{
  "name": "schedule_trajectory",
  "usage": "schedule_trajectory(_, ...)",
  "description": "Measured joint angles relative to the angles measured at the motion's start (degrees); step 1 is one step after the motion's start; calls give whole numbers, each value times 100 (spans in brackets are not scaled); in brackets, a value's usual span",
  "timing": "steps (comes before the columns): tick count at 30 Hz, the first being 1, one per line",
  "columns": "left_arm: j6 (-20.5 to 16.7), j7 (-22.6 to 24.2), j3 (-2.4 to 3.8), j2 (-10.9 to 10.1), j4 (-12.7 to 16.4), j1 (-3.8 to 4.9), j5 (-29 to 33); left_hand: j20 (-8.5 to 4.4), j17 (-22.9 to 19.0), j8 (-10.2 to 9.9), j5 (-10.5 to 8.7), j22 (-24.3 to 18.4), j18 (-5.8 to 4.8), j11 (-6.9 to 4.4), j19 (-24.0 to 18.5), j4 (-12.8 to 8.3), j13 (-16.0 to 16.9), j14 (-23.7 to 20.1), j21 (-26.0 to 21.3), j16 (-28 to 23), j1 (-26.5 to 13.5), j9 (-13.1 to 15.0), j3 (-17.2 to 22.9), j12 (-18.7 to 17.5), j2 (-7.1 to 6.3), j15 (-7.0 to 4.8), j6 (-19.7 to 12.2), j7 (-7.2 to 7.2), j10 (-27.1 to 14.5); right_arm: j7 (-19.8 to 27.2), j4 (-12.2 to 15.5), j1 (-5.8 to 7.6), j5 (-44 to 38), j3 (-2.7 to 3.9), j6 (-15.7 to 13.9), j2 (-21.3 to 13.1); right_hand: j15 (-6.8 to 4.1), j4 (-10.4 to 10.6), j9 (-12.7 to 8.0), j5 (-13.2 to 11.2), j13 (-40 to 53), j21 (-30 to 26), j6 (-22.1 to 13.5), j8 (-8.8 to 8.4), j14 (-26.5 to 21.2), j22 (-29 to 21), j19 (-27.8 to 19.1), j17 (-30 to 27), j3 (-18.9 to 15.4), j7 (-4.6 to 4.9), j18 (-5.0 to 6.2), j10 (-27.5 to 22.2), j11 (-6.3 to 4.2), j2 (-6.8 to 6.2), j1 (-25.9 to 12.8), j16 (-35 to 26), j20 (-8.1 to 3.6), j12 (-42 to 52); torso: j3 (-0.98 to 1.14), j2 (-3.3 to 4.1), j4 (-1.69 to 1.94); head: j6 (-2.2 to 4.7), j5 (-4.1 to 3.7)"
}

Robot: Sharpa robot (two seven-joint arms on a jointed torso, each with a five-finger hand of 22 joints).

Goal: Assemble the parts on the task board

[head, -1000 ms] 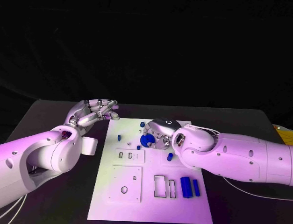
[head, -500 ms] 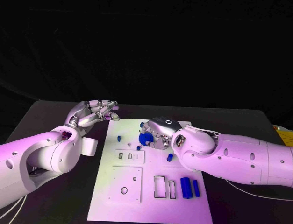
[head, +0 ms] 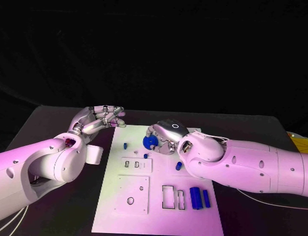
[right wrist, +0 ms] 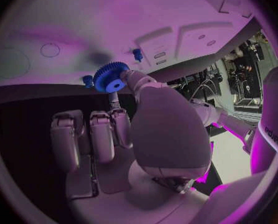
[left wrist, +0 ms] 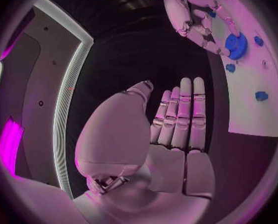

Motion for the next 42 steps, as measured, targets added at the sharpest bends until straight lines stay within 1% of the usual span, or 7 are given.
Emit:
schedule_trajectory(15, 8, -7, 0, 32, 1, 0, 0, 0, 6, 0, 0, 0, 0, 0, 0, 0, 0, -16, 18, 0, 0, 0, 0, 0, 0, 16, 0, 0, 0, 58, -653, 11, 4, 3, -51, 469, 0, 0, 35, -3, 0, 0, 9, -17, 0, -1, 0, 0, 0, -10, 0, 0, 0, -25, -57, 0, 0, 0, 3, 3, 8, 1, 2)
schedule_trajectory(22, 10, -10, -1, 33, 0, 0, 0, 0, 5, 0, 0, -1, 0, 0, 0, 0, 0, -16, 18, 0, 0, 0, 0, 0, 0, 16, 0, 0, 0, 101, -800, 7, 18, 0, -46, 569, 0, 1, 36, -34, 0, 0, 7, 5, 0, -1, 0, -1, 33, -10, 0, 0, 0, -26, -86, 0, 0, 0, 4, 2, 0, -14, 19)
schedule_trajectory(26, 12, -12, -1, 34, 1, 0, 0, 0, 5, 0, 0, -1, -1, 0, -42, -16, 0, -16, 18, 0, 0, 0, 16, 0, 0, 16, 0, 0, 0, 118, -878, 7, 22, 0, -39, 611, 0, 1, 34, -41, 0, 0, 4, 5, 0, -2, 0, 0, 33, -7, 0, 0, 0, -26, -86, 0, 0, 0, 4, 2, -8, -1, 20)
schedule_trajectory(34, 16, -17, 0, 32, 2, 0, 0, 0, 5, 0, 0, -1, -1, 0, -42, -16, 0, -16, 18, 0, 0, 1, 16, 0, 0, 16, 0, 0, 0, 159, -1000, 2, 33, -7, 9, 677, 0, 2, 28, -124, 0, 0, 1, 4, 0, -2, 0, 0, 33, -5, 0, 0, 0, -26, -86, 0, 0, 0, 7, -2, -4, 3, 12)
schedule_trajectory(35, 17, -18, 0, 31, 2, 0, 0, 0, 5, 0, 0, -1, -1, 0, -42, -16, 0, -16, 18, 0, 0, 0, 16, 0, 0, 16, 0, 0, 0, 166, -1009, 2, 35, -8, 14, 684, 0, 19, 27, -177, 0, 0, -23, -5, 0, -2, 0, 0, 50, 9, 0, 0, 0, -48, -126, 0, 0, 0, 7, -2, -4, 2, 12)
schedule_trajectory(38, 18, -20, 1, 31, 0, 0, 0, 0, 5, 0, 0, -1, 0, 0, -42, -16, 0, -16, 18, 0, 0, 0, 16, 0, 0, 16, 0, 0, 0, 191, -1037, 0, 50, -10, 33, 695, 0, 42, -16, -379, 0, -1, -228, -161, 0, -1, 0, 0, 73, 79, 0, -53, 52, 1, -266, 0, 0, -25, 7, -2, -5, -3, 14)
schedule_trajectory(42, 20, -23, 1, 31, -1, 1, 0, 0, 4, 0, 0, -1, -1, 0, -42, -16, 0, -16, 18, 0, 0, 1, 16, 0, 0, 16, 0, 0, 0, 218, -1074, 0, 85, -11, 53, 703, 42, 79, -78, -793, 0, -1, -407, -322, 0, 3, 0, 0, -16, 139, 1, -104, 103, -47, -393, -1, 43, -52, 7, -1, -7, -5, 20)
